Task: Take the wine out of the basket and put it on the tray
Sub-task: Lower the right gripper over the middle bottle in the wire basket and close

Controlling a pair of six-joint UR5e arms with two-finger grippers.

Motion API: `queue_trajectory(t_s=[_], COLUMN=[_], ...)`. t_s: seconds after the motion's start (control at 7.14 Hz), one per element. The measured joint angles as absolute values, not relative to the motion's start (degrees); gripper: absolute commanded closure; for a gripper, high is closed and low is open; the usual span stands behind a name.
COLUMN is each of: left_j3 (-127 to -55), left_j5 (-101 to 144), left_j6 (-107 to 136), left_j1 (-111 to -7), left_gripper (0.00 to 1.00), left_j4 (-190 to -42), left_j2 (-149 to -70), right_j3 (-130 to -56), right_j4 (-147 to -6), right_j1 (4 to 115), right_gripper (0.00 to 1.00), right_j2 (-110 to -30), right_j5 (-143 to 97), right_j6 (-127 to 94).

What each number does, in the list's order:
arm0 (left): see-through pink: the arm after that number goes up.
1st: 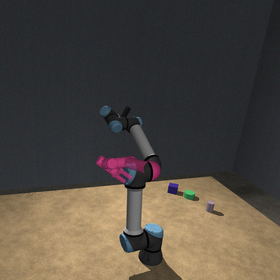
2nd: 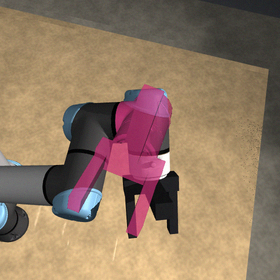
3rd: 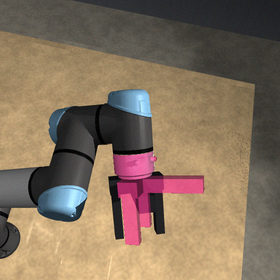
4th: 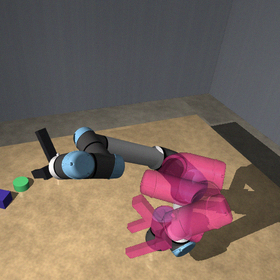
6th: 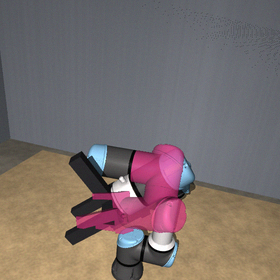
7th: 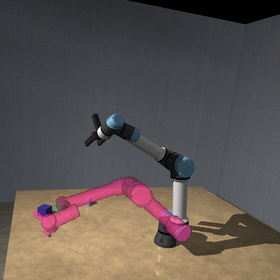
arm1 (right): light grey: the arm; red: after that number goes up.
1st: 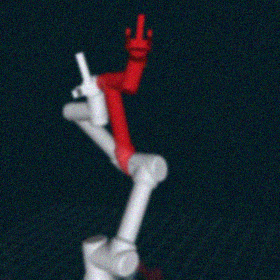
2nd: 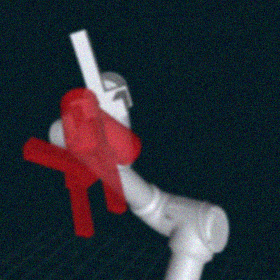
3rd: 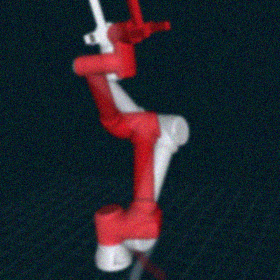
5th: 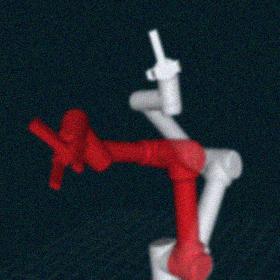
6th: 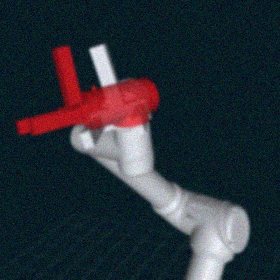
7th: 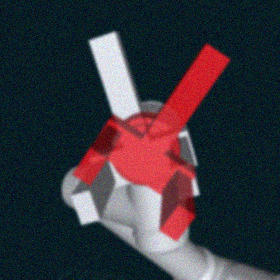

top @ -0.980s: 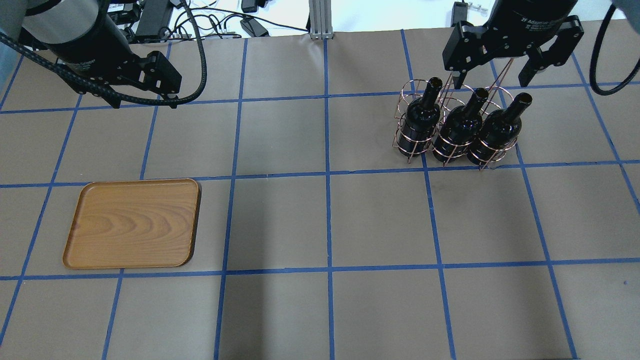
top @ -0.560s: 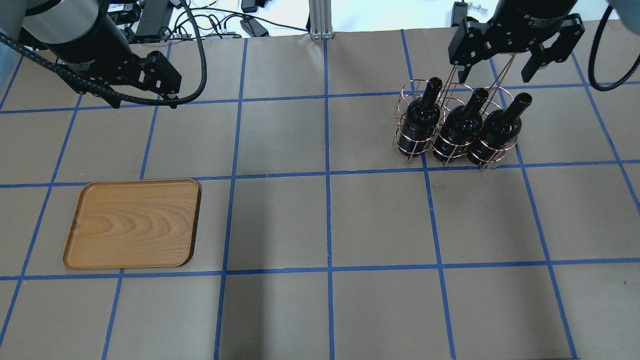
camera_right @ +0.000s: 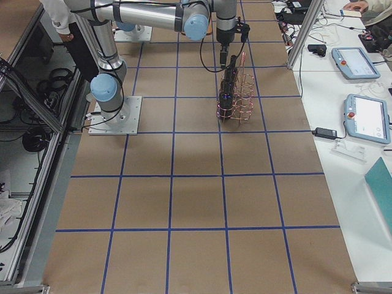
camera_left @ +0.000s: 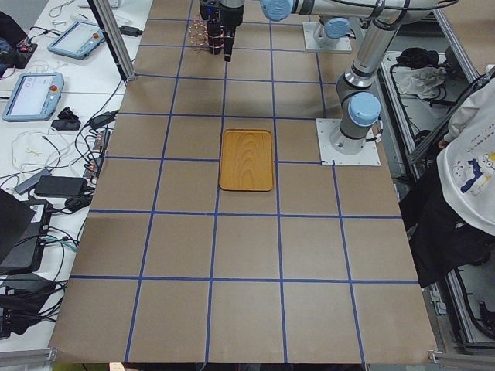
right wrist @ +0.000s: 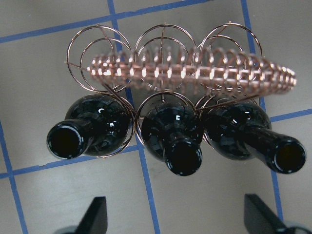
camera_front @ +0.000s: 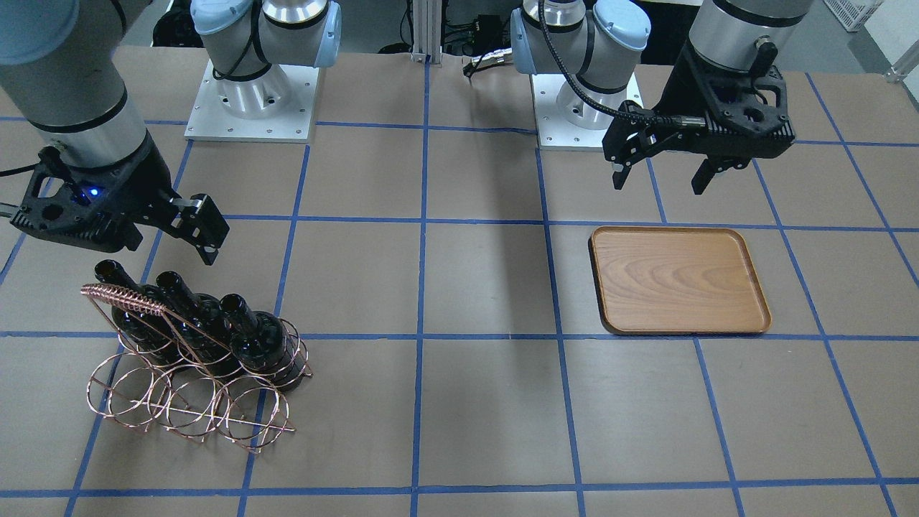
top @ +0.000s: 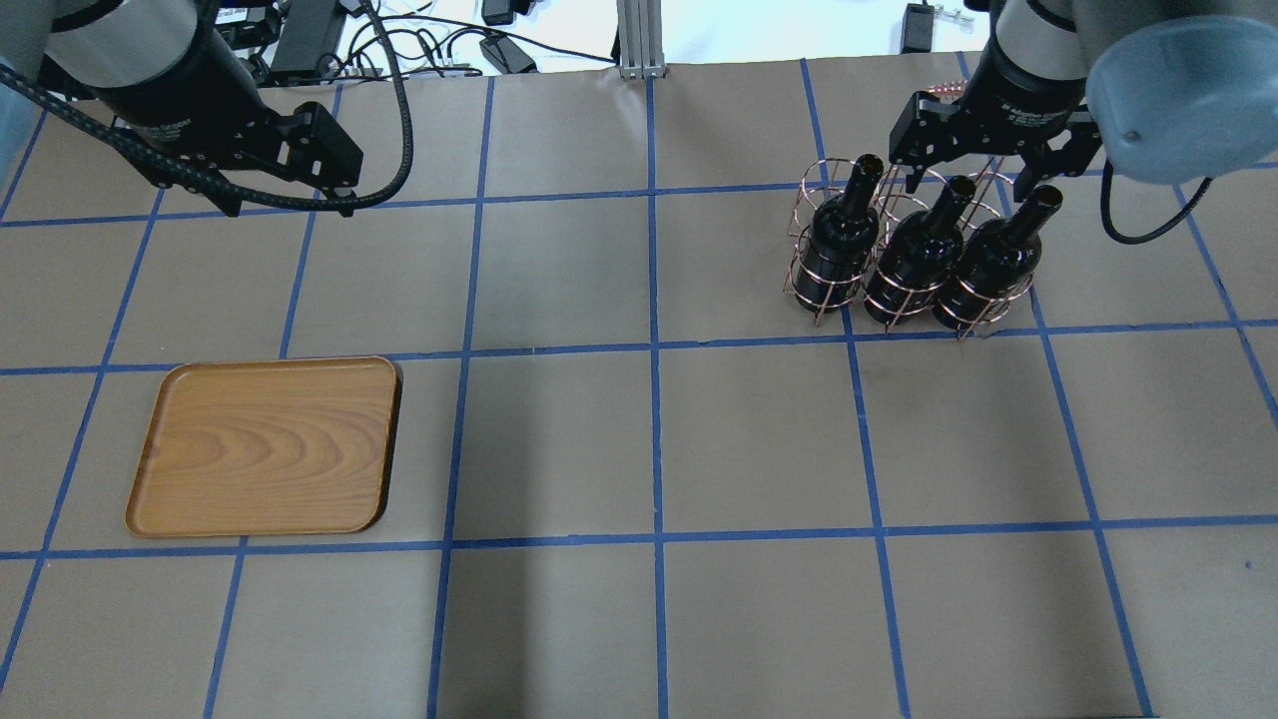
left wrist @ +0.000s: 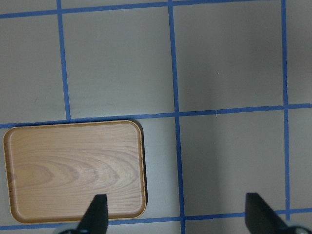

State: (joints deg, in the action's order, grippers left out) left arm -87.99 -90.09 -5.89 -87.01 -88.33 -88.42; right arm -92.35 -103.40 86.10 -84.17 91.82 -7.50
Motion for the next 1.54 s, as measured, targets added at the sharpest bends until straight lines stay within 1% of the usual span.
queue_trajectory(t_s=[0.42, 0.56, 0.7, 1.12, 1.26, 1.4, 1.54], left_j3=[-87.98, -87.98, -87.98, -87.98, -87.98, -87.98, -87.98], left_j5=[-90.09, -90.09, -90.11, -90.17, -90.17, -90.17, -90.17], left_j6=[-5.89, -5.87, -5.83, -5.68, -5.64, -5.68, -5.7], left_j1=[-87.01, -87.01, -87.01, -87.01, -87.01, -87.01, -87.01], left_gripper=[0.0, 0.0, 0.0, 0.0, 0.0, 0.0, 0.0], left_j4=[-88.35, -88.41, -88.51, -88.75, -88.76, -88.77, -88.77], left_j2=[-88.38, -88.35, -88.31, -88.25, -88.25, -88.24, -88.24], right_j3=[-92.29, -92.05, -91.87, -91.98, -92.05, -92.12, -92.16], right_j4=[-105.87, -106.13, -106.27, -106.24, -106.25, -106.22, -106.16], right_j1=[85.79, 85.42, 84.78, 84.13, 84.11, 84.11, 84.11], right_gripper=[0.04, 0.09, 0.11, 0.15, 0.24, 0.31, 0.34], right_j2=[-81.16, -80.52, -80.06, -79.63, -79.34, -79.07, -78.9], right_j5=[91.86, 91.83, 91.85, 91.8, 91.72, 91.71, 91.71], right_j6=[-8.54, -8.4, -8.17, -8.31, -8.37, -8.3, -8.18])
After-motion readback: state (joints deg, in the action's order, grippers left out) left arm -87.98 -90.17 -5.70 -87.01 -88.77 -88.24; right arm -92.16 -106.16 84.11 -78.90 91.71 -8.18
